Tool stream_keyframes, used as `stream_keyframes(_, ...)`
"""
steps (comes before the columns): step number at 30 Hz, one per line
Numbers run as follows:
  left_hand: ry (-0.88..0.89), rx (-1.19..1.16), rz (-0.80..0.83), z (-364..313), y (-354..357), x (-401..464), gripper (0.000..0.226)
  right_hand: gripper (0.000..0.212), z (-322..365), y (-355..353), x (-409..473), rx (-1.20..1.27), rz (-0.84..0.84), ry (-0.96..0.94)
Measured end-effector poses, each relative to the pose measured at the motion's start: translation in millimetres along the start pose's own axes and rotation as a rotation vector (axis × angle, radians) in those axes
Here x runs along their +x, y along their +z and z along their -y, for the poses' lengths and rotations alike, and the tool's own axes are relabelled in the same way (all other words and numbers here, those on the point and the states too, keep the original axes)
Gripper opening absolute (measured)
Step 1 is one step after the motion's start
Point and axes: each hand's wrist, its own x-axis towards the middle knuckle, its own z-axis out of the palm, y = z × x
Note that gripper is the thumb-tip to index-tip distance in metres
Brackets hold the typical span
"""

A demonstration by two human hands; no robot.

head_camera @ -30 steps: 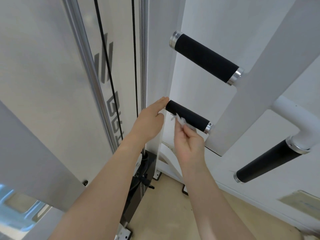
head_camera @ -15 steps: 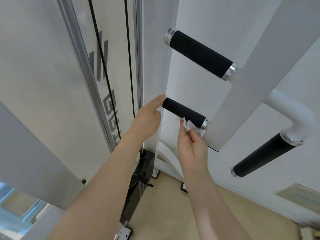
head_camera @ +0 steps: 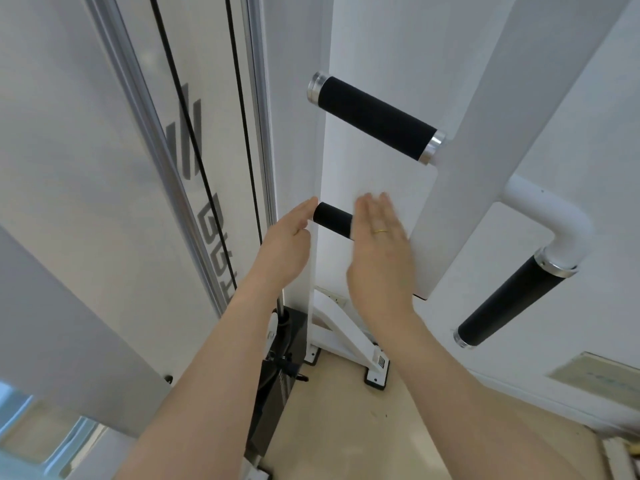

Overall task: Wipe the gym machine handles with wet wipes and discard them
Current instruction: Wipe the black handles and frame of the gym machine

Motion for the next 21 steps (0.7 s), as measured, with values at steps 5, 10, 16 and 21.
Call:
stream_keyframes(5,0.03,0.017,0.009,-1.4,-1.4,2.3,0.054,0.059,22.8,30.1,24.0,-0.226,0.28,-0.029)
stream_keyframes(10,-0.005,-0.027,-0.001,0.3,-6.3,3.4,0.052,0.057,10.2,10.2,23.6,-0.178,0.395,-0.081)
stream_keyframes(16,-0.039,-0.01,0.071,0.2,-7.0,1.8,0.046,0.053,12.3,12.2,28.4,-0.03,0.303,-0.07)
stream_keyframes(21,-0.25,-0.094,0.035,-3.3,-12.1,13.6,0.039,0.03,11.4,2.8,44.3,-0.092,0.329,-0.116)
